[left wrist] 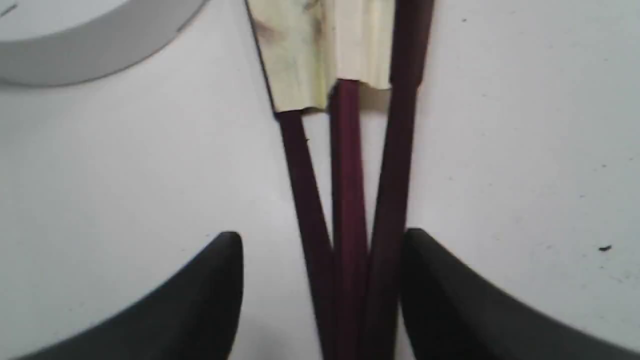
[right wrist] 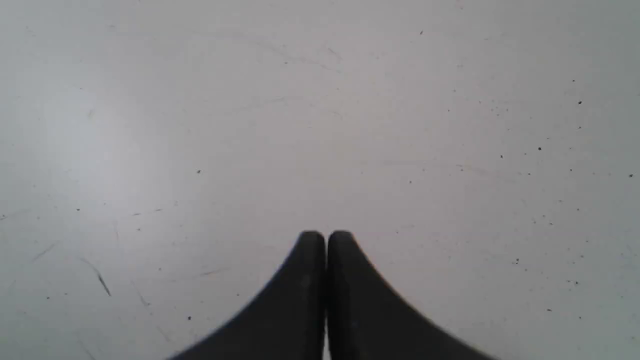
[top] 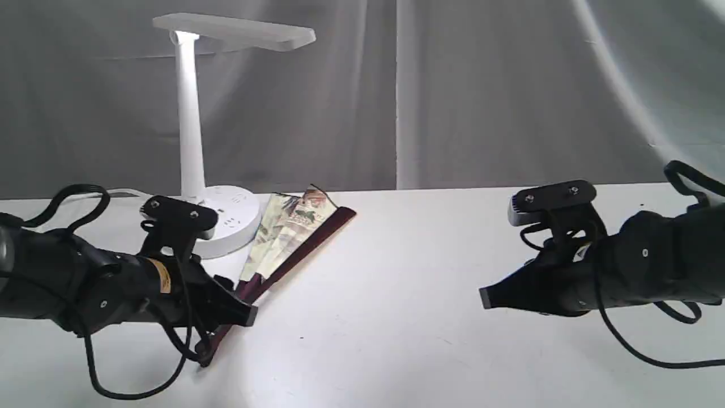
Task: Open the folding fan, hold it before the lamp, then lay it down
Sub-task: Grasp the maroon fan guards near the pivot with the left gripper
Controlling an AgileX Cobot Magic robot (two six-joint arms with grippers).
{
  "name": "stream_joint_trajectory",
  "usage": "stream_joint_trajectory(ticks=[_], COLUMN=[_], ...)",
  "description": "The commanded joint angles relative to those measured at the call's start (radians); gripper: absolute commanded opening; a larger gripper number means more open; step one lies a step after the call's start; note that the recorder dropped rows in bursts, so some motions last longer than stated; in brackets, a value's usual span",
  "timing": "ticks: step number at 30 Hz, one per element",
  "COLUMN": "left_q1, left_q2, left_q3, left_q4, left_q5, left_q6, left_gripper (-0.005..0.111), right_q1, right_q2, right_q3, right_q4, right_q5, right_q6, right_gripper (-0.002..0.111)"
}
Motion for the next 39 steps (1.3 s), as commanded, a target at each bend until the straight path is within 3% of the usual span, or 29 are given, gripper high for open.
stream_joint_trajectory(ticks=[1,26,39], left_q1=[-0.027,-0.027,-0.027], left_q2=[-0.012,0.052,-0.058], left_q3=[-0.011,-0.011,-0.011], left_q4=[0.004,0.027,0.015], left_q5=[0.0,0.058,0.122], left_q6=[0.002,0.007,-0.029], left_gripper=[0.052,0.052,0.052], right_q1=[0.005,0.005,0.005], right_q2=[-0.002,-0.002,-0.002], right_q3=[-0.005,-0.005,-0.005], right_q4=[0.004,0.008,0.008], right_q5=[0.001,0.003,0.001], right_q6=[0.002,0.009,0.009], right_gripper=[0.0,0.0,0.0])
